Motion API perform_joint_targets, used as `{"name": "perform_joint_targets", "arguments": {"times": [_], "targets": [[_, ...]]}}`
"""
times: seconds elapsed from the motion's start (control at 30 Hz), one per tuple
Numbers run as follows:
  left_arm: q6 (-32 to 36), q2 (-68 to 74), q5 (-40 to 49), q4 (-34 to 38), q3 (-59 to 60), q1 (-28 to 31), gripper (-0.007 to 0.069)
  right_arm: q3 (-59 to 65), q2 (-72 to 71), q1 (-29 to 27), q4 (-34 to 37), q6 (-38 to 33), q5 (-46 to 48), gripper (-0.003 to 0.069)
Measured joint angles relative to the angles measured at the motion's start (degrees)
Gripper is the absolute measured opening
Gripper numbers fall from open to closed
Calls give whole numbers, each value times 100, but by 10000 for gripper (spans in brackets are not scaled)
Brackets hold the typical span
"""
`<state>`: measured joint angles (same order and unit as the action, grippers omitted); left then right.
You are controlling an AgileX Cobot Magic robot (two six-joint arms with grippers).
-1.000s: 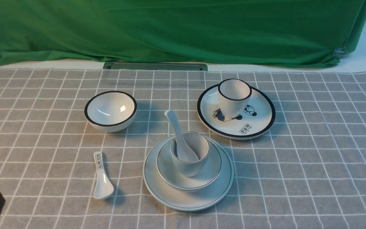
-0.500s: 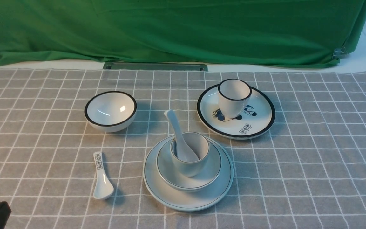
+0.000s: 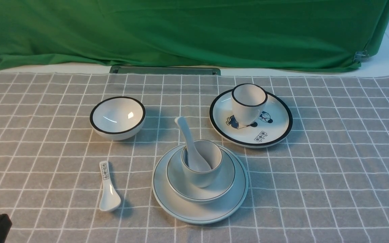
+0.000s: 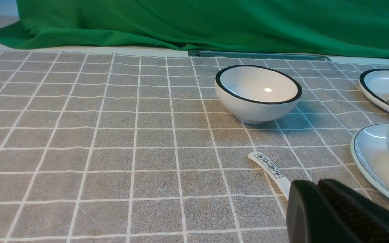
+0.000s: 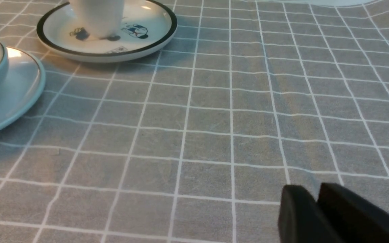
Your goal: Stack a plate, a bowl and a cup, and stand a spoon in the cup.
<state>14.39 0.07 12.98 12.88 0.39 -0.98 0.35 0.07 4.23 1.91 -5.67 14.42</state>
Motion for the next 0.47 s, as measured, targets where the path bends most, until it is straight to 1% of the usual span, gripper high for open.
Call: {"name": "perform_joint_targets", "arguments": {"times": [0.47], "targets": [[5, 0, 0, -5, 0, 0, 11, 0, 0, 0, 0, 0, -2, 144]]}}
